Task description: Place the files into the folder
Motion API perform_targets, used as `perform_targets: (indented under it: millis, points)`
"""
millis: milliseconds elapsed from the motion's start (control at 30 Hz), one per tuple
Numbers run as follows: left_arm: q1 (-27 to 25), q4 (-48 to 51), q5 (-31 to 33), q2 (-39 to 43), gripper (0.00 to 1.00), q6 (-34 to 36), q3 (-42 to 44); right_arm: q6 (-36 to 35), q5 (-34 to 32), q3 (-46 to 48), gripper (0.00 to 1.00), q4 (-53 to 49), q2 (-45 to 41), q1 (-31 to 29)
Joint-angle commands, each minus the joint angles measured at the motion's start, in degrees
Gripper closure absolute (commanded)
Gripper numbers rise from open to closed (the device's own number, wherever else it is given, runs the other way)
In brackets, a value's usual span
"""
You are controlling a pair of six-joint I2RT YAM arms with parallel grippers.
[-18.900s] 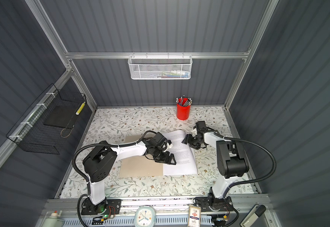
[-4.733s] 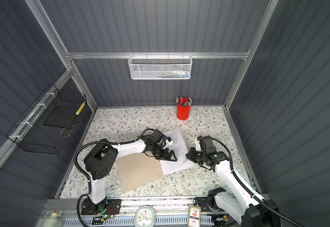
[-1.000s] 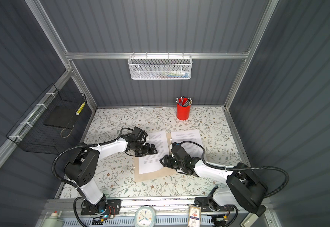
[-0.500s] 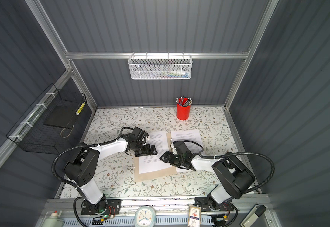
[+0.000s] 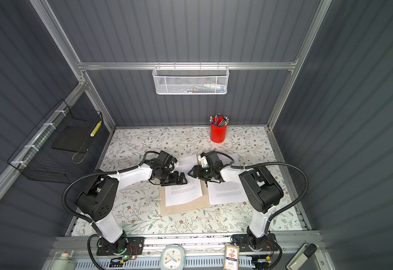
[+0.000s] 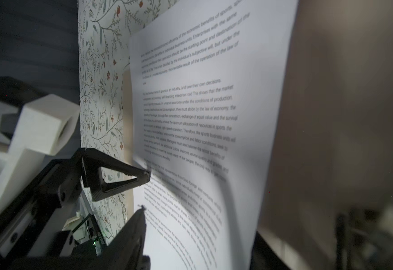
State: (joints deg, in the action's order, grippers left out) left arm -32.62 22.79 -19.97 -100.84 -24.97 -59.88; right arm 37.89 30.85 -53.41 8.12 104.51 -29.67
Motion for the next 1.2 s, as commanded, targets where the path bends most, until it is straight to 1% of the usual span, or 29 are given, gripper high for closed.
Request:
perform_targets:
  millis: [0,133,233,267,300,367,467,567,667,733,800,900,1000,1167]
  points:
    - [0.1,6.83,5.58,-4.24,0.01,1.12,4.21,-3.8,2.06,-3.2,0.44,-2.55,3.16,1.1]
    - [0.1,6.38,4.79,-3.58,0.01,0.69,3.98,-4.36,3.69,-5.56,0.57,-2.6,4.72,1.28]
    - [0.1,4.99,2.44,-2.74,0.01,-0.45,3.07,-4.55,5.36,-5.39,0.71,-1.75,5.24,1.28]
    - [0.1,4.17,1.54,-2.42,0.01,-1.07,2.61,-4.93,6.24,-5.4,0.8,-1.87,5.29,1.2]
    - [0.11,3.4,-1.17,-1.99,0.0,-1.81,1.9,-5.26,6.69,-5.19,0.89,-1.85,4.99,1.37]
    - [0.18,2.64,-3.04,-0.23,0.0,-3.02,0.28,-6.0,6.87,-4.33,1.0,-1.56,2.93,1.83]
    - [1.3,2.73,-0.71,5.25,0.0,-5.43,-1.23,-7.66,6.26,-2.96,1.0,-1.78,-2.21,2.91]
    - [5.83,4.34,0.08,10.41,0.0,-7.74,-0.33,-9.15,5.32,-1.89,1.0,-2.04,-7.79,4.93]
    - [10.57,6.44,0.29,14.06,0.0,-7.15,2.02,-10.79,6.21,-3.15,1.0,-3.41,-10.53,7.42]
    - [12.77,7.43,0.26,15.2,0.0,-5.99,3.42,-13.59,6.68,-5.12,1.0,-5.11,-10.67,7.92]
    - [13.88,8.54,-0.17,15.03,0.0,-4.9,4.16,-16.87,9.13,-8.15,1.0,-7.08,-9.65,7.88]
    - [14.07,8.13,-0.57,14.32,0.0,-4.67,5.56,-21.16,11.74,-11.19,1.0,-8.68,-7.59,7.37]
    - [14.16,7.14,-1.24,13.58,0.0,-5.0,6.74,-26.06,11.69,-12.95,0.99,-10.73,-6.04,7.09]
    - [14.35,6.39,-1.5,12.95,0.0,-4.87,7.49,-31.44,15.1,-15.15,0.97,-14.65,-4.5,6.86]
